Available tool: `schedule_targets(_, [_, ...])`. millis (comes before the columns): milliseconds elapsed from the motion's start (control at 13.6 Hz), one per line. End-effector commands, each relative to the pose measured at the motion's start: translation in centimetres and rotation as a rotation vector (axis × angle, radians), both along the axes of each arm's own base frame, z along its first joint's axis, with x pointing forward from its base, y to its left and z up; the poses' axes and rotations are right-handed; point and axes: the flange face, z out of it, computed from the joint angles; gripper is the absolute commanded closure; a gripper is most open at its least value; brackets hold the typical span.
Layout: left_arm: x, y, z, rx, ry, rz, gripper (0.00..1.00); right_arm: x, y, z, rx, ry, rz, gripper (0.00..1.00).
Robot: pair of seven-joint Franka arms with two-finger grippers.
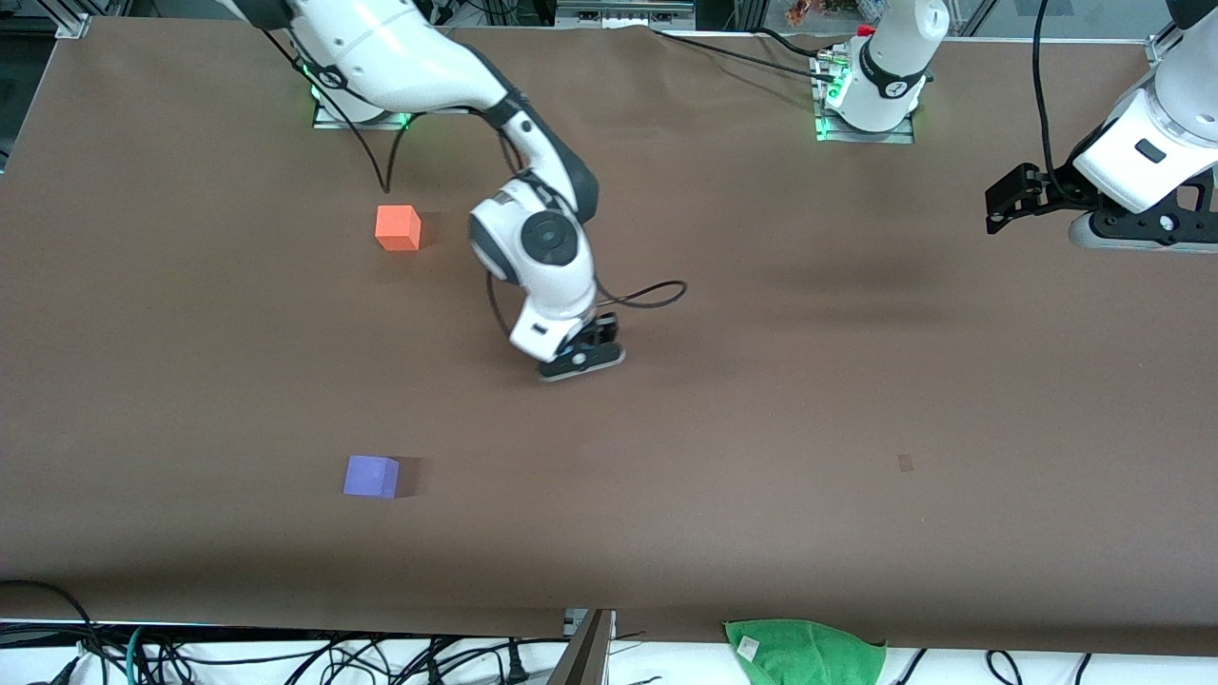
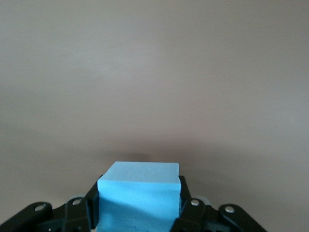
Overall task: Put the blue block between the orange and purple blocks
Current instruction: 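Lower the right gripper and close it on the light blue cube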
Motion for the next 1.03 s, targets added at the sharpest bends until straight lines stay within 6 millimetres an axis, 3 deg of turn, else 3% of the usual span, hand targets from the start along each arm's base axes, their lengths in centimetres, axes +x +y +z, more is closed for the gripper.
schedule_targets(0, [0.0, -0.1, 0.5, -0.003, 0.008, -0.019, 0.0, 1.7, -6.7, 4.4, -0.037, 0.092, 0.011, 1.0])
schedule_targets(147, [0.0, 0.1, 0.5, -0.003, 0.01, -0.016, 0.0, 2.5, -12.4, 5.5, -0.055, 0.13, -0.065, 1.0])
schedule_targets(368, [0.0, 0.1, 0.5, -0.003, 0.011, -0.016, 0.0, 1.7, -22.2, 5.6, -0.044, 0.147, -0.155, 1.0])
schedule_targets(589, [0.0, 0.1, 0.5, -0.003, 0.011, -0.018, 0.0, 0.4, -30.1, 3.5, 0.007, 0.16, -0.213, 1.0])
schedule_targets(737, [0.0, 0.1, 0.5, -0.003, 0.011, -0.018, 0.0, -0.1, -32.3, 1.3, 0.057, 0.18, -0.262, 1.0])
schedule_targets(958, [-0.1, 0.1, 0.5, -0.003, 0.016, -0.018, 0.0, -3.2, -33.4, -3.5, 0.085, 0.124, -0.31, 1.0])
